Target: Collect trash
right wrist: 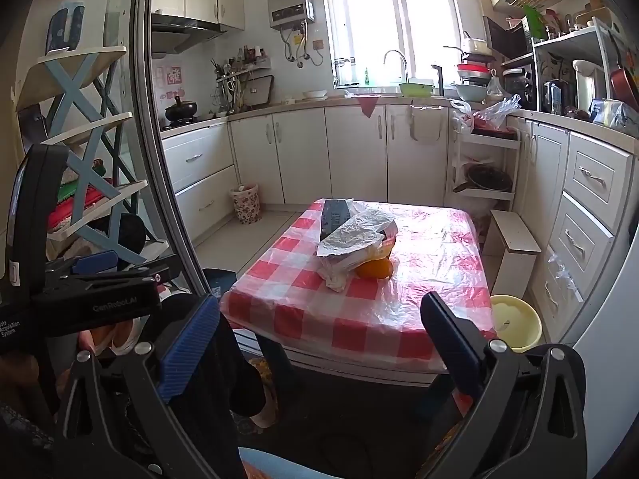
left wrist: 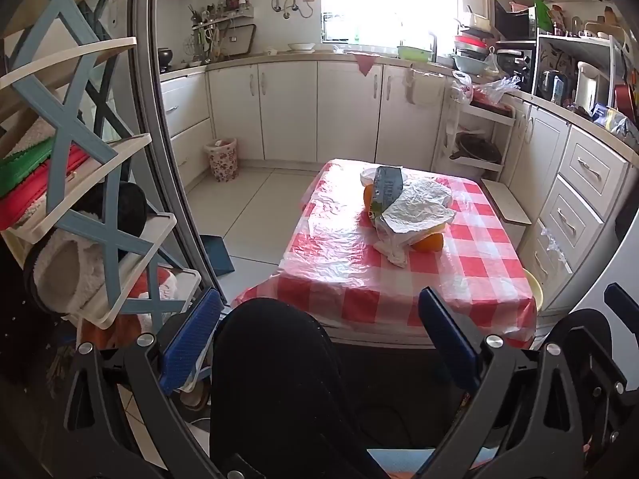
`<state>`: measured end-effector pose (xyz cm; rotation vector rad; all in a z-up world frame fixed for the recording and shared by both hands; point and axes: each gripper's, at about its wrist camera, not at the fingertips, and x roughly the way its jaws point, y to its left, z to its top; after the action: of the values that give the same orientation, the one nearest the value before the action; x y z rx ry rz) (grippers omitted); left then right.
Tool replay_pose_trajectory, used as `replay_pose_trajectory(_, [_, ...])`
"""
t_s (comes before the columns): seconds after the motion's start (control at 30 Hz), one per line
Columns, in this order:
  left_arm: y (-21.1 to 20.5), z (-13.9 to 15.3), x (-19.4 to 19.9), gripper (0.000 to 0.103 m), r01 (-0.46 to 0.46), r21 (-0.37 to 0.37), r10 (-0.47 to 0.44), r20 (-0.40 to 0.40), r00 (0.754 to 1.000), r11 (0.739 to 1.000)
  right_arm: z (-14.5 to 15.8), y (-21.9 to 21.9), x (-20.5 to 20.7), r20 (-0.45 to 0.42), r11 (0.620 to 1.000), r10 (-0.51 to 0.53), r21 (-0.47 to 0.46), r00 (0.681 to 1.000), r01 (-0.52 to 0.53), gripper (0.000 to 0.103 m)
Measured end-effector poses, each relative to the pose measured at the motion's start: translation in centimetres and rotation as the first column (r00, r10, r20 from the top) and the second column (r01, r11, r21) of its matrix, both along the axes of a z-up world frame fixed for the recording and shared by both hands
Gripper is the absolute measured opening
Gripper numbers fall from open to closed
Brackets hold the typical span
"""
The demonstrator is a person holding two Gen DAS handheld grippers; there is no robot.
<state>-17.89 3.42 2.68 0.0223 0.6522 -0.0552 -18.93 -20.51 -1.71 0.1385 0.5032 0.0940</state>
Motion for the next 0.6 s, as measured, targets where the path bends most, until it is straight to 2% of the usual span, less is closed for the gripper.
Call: replay_pose_trajectory(0.6, [-0.05, 0.03, 0.05, 0.095, -0.001, -0.001, 0.001, -0.001, 1.000, 1.000, 0.12, 0.00, -0.08, 0.007, 1.000, -0.006, -0.010, 1.000, 0.006, 0.097])
